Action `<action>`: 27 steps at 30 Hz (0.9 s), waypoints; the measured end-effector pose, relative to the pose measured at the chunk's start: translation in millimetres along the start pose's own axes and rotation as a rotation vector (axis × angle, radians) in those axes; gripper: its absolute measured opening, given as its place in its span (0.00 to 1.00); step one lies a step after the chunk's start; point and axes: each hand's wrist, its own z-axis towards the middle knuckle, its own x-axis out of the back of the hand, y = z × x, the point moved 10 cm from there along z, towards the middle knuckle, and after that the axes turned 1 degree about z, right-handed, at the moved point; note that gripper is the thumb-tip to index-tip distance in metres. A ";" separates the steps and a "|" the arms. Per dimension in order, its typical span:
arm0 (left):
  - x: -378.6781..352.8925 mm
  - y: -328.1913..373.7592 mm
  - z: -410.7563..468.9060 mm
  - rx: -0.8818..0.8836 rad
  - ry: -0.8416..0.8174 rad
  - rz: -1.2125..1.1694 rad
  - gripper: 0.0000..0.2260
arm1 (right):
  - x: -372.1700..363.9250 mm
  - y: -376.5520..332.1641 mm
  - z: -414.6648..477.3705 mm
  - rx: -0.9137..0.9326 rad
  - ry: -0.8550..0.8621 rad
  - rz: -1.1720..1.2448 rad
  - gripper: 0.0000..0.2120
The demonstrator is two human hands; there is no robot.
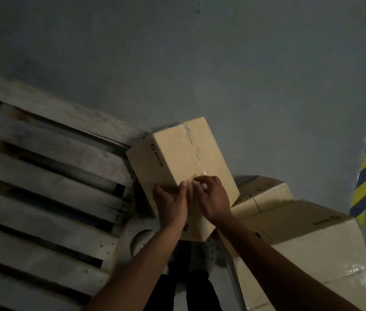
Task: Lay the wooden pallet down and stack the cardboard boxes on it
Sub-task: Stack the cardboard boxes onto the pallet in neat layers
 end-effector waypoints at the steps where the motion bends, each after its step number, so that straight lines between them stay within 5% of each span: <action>1: -0.9 -1.0 0.6 -0.004 0.005 0.019 0.38 | 1.6 5.2 9.1 -0.012 -0.013 -0.043 0.17; 7: -13.4 -6.4 7.8 -0.016 0.045 0.047 0.39 | 25.7 44.2 71.1 -0.144 0.022 -0.140 0.23; 12: -20.1 -10.9 11.1 0.023 0.063 0.043 0.38 | 23.2 81.6 95.2 -0.359 -0.080 0.058 0.36; 15: -17.7 -17.5 19.1 0.062 0.054 0.026 0.35 | 16.8 85.9 93.3 -0.429 -0.150 0.131 0.36; 19: -0.9 -23.4 24.1 0.076 0.071 -0.063 0.33 | 23.8 76.3 85.6 -0.335 -0.152 0.129 0.38; 23: 26.3 -10.8 30.7 0.011 0.064 -0.182 0.43 | 42.2 57.4 68.1 -0.257 -0.113 0.044 0.48; 27: 51.4 58.0 28.1 -0.196 -0.082 -0.121 0.46 | 77.6 14.8 40.1 -0.193 0.014 -0.015 0.33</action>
